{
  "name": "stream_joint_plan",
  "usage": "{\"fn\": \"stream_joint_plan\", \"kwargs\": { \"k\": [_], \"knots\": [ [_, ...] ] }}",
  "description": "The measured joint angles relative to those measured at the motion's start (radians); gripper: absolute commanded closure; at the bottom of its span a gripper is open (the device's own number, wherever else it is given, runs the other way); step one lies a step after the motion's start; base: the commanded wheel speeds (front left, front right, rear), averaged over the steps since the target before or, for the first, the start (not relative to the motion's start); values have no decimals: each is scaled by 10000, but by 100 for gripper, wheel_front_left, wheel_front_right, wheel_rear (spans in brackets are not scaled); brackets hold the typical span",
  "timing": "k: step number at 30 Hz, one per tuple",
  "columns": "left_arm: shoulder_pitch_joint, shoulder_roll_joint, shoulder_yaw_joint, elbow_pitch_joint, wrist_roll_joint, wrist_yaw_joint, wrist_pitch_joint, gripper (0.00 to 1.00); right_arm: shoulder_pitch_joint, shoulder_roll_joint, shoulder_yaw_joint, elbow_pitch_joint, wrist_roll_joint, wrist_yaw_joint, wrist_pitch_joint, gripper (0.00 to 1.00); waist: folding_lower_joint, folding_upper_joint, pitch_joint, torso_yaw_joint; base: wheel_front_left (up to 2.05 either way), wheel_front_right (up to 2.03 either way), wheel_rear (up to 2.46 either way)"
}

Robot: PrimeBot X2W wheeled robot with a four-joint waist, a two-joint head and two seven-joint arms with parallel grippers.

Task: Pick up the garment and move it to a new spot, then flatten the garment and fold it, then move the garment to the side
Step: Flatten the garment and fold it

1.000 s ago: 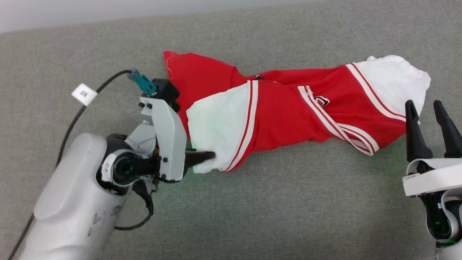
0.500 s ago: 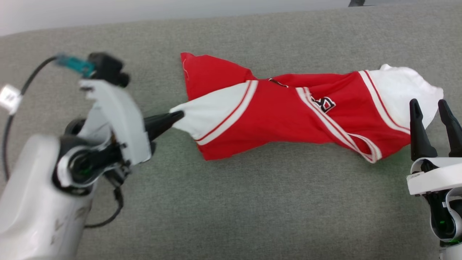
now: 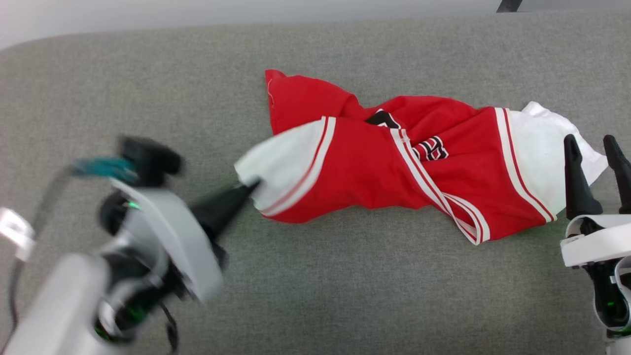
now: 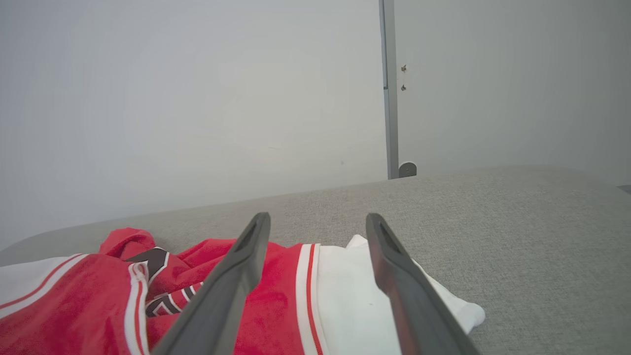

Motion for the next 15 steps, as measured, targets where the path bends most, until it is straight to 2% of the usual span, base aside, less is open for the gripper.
{"fn": "stream_joint_plan", "kwargs": {
  "k": [3, 6, 7, 8, 12, 15],
  "knots": [
    [-28, 1003, -1657, -993, 424, -52, -573, 100, -2, 21, 157, -35, -10, 0, 73, 0, 0, -1, -53, -3, 0, 0, 0],
    [-97, 2541, -3359, -1561, 1469, -59, -1189, 100, -5, 40, 245, -44, -10, 0, 73, 0, 0, 0, -58, -61, 0, 0, 0],
    [-97, 2541, -3359, -1561, 1469, -59, -1189, 100, -5, 40, 245, -44, -10, 0, 73, 0, 0, 0, -58, -61, 0, 0, 0],
    [-96, 3317, -4303, -1632, 2059, -58, -1597, 100, 1, 48, 268, -42, -8, 0, 71, 0, 0, 0, -53, -99, 0, 0, 0],
    [-4, 4172, -5816, -1647, 2539, -59, -2015, 100, 69, 46, 245, -10, -6, 0, 27, 0, 0, 0, -20, -115, 0, 0, 0],
    [-144, 4543, -6717, -1551, 3018, -59, -2121, 100, 157, 48, 257, 50, 8, 0, 12, 0, 0, 0, -8, -79, 0, 0, 0]
  ]
}}
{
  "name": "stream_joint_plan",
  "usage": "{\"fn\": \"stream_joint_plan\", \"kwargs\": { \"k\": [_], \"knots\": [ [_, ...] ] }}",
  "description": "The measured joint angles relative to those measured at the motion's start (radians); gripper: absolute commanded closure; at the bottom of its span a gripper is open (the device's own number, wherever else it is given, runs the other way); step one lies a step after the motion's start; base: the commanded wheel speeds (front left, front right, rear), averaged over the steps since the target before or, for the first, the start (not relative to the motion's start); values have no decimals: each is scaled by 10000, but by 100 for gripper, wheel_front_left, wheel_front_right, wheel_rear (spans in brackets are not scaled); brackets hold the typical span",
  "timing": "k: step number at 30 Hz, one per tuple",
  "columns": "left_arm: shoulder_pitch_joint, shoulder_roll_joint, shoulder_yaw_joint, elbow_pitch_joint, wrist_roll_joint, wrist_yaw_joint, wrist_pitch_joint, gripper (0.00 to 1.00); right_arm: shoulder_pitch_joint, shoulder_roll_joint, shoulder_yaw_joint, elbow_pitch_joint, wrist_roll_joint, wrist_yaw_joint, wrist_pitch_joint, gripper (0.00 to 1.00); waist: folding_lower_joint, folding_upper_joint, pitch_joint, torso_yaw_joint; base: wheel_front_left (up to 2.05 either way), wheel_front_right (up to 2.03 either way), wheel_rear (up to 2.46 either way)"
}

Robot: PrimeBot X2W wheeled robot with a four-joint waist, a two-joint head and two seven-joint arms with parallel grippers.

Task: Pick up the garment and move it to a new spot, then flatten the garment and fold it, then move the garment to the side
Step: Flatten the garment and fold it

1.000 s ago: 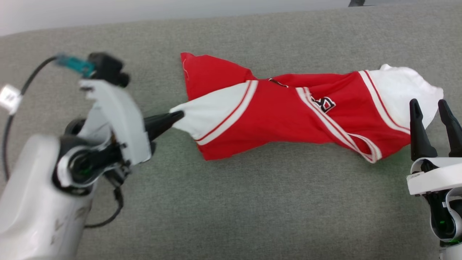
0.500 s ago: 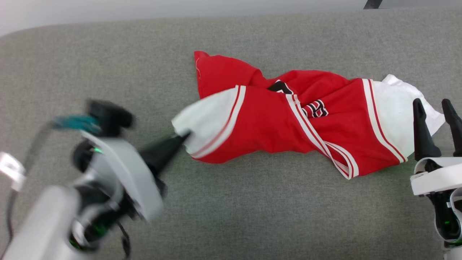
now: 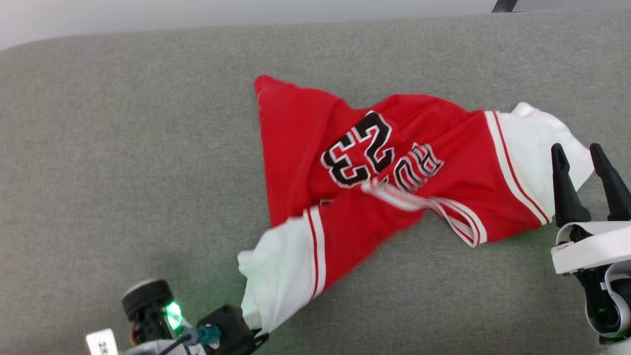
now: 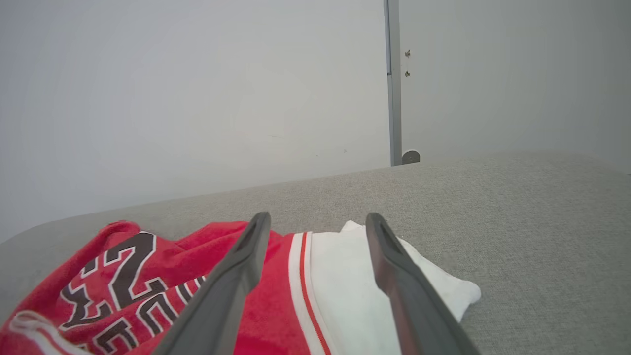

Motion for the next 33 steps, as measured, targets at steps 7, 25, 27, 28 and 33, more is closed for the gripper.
{"fn": "stream_joint_plan", "kwargs": {
  "k": [7, 25, 27, 28, 33],
  "knots": [
    [-160, -109, -284, 1047, -167, 12, -897, 21, -20, 12, 63, -2, -2, 0, 19, 0, 0, 0, -30, 128, 0, 0, 0],
    [-2906, -1114, 2263, 3076, -3559, 414, -834, 0, -271, 157, 286, 4, 77, 0, -90, 0, 0, 0, 302, -98, 0, 0, 0],
    [-3805, -1639, 2249, 3908, -3841, 322, -270, 0, -370, 167, 326, 48, 117, 0, -127, 0, 0, 0, 441, -213, 0, 0, 0],
    [-4139, -1931, 2276, 4305, -4136, 280, -58, 0, -424, 180, 341, 71, 138, 0, -155, 0, 0, 0, 510, -277, 0, 0, 0],
    [-5566, -2882, 1737, 5973, -4598, 115, 1544, 0, -567, 190, 351, 282, 224, 0, -380, 0, 0, 0, 880, -622, 0, 0, 0]
  ]
}}
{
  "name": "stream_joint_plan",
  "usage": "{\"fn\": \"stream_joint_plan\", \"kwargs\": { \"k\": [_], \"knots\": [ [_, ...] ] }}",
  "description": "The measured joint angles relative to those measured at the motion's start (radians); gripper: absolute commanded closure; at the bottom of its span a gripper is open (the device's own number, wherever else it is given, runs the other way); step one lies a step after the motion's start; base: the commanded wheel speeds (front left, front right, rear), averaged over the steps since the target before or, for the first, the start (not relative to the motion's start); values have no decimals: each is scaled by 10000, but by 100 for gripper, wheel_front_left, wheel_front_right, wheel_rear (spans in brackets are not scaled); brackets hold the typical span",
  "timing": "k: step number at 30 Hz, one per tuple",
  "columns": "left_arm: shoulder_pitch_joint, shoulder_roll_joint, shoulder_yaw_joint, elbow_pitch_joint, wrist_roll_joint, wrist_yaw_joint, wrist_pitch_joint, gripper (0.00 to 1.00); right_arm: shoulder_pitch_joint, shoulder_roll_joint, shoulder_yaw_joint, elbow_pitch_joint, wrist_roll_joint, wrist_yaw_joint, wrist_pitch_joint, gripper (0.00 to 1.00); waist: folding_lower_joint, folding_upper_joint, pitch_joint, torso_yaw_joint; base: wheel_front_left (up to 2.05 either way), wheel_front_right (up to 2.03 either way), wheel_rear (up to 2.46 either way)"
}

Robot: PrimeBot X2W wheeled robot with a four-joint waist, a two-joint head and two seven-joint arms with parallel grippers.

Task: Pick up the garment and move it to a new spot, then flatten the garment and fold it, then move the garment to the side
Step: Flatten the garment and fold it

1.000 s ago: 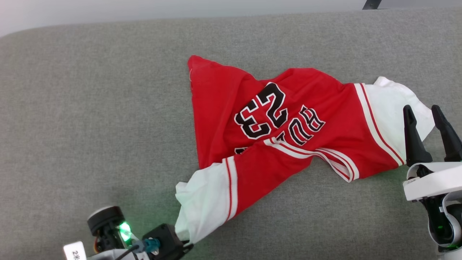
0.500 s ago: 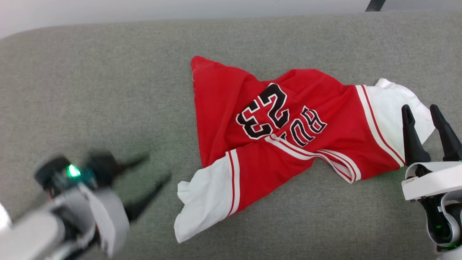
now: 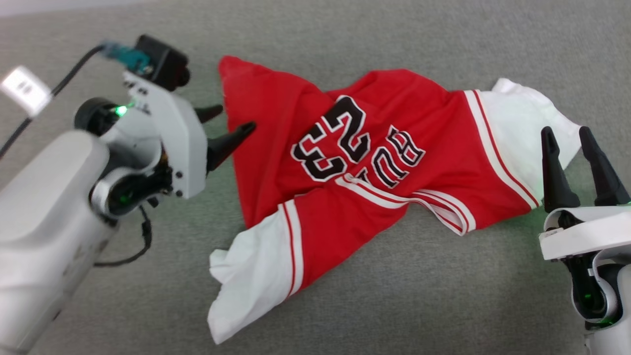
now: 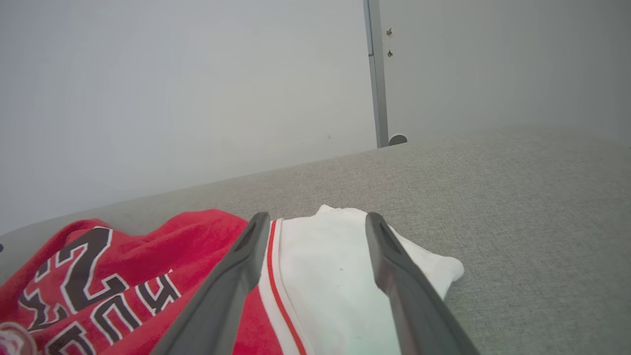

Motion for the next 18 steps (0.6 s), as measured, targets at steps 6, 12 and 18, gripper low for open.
{"fn": "stream_joint_plan", "kwargs": {
  "k": [6, 12, 18],
  "knots": [
    [-929, -656, -230, 926, -915, -61, 1202, 0, -169, 52, 171, 251, 102, 0, -265, 0, 0, 0, 367, -376, 0, 0, 0],
    [-1266, -823, -796, 1348, -740, -86, 1453, 0, -374, 79, 326, 414, 174, 0, -437, 0, 0, 0, 664, -606, 0, 0, 0],
    [-1392, -869, -988, 1588, -805, -86, 861, 100, -491, 132, 445, 550, 249, 0, -545, 0, 0, -1, 797, -796, 0, 0, 0]
  ]
}}
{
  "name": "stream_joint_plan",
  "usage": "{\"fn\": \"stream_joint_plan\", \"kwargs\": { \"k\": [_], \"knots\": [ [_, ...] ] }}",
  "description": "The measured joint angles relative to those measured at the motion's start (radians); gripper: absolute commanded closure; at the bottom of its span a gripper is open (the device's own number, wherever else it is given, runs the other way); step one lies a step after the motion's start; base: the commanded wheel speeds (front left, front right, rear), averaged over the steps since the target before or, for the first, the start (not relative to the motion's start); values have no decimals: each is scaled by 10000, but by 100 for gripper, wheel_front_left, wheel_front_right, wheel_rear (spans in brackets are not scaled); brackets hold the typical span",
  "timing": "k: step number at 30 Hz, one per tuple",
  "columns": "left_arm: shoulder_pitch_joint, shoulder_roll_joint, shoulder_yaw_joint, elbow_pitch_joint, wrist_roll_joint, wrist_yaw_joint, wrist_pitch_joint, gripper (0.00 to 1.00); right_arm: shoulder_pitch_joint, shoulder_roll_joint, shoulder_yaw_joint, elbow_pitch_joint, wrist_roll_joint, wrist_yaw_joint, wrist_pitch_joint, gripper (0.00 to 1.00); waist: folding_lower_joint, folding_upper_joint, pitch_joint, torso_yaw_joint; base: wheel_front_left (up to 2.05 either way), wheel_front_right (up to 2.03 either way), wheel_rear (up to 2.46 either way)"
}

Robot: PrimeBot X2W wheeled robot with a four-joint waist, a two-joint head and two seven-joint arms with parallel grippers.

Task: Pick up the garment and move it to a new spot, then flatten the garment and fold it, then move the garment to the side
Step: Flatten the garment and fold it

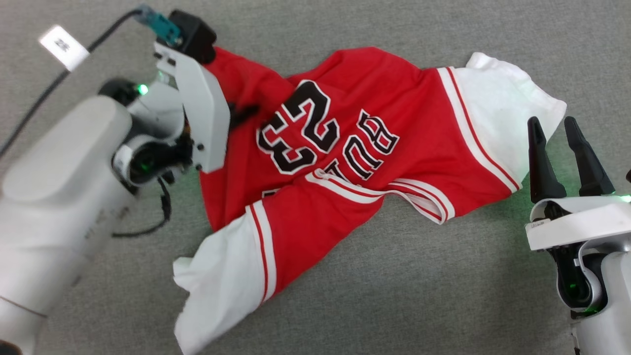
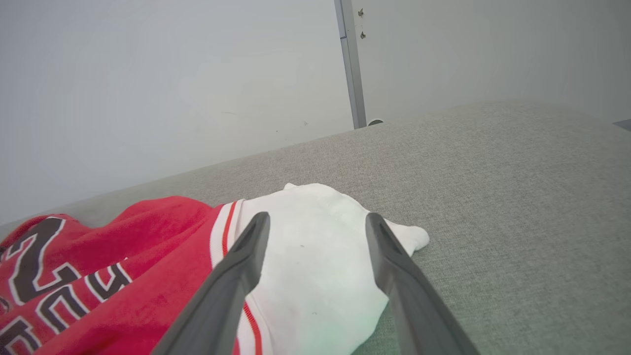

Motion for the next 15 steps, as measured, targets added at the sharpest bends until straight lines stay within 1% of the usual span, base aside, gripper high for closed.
{"fn": "stream_joint_plan", "kwargs": {
  "k": [3, 6, 13, 15],
  "knots": [
    [-430, 138, -132, 63, 403, -10, -579, 100, -96, 2, 35, 73, 33, 0, -79, 0, 0, 1, 42, -101, 0, 0, 0],
    [-1145, 207, -125, 320, 947, -12, -1507, 100, -103, 12, 77, 174, 92, 0, -136, 0, 0, 1, 63, -174, 0, 0, 0],
    [-2868, -138, -301, 1496, 2410, -13, -3743, 100, -190, 109, 276, 345, 192, 0, -253, 0, 0, 1, 102, -366, 0, 0, 0],
    [-3113, -270, -387, 2008, 2592, -13, -4142, 100, -207, 119, 334, 389, 211, 0, -274, 0, 0, 1, 101, -431, 0, 0, 0]
  ]
}}
